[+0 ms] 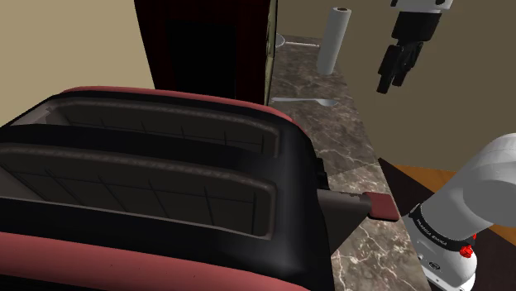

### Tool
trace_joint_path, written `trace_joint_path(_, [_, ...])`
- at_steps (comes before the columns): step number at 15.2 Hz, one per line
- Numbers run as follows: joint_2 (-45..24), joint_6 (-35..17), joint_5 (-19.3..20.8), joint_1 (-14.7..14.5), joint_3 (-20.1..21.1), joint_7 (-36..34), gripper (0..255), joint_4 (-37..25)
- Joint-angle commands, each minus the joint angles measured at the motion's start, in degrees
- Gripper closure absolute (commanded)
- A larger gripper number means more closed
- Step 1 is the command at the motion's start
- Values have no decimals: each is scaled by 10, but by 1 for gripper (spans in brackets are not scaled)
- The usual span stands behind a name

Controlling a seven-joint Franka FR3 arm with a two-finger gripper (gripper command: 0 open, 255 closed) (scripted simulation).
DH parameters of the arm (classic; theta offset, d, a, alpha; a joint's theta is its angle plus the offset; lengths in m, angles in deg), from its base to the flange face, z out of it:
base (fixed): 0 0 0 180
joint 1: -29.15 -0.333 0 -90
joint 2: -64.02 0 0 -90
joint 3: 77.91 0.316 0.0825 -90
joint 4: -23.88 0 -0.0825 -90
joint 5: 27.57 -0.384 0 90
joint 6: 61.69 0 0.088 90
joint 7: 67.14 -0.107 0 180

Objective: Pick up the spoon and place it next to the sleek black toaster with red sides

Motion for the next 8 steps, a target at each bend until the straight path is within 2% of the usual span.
trace_joint_path(1, [0, 0, 0, 0, 0, 0, 0, 0])
trace_joint_path(8, [-89, -163, -20, -51, -17, 113, 0, 0])
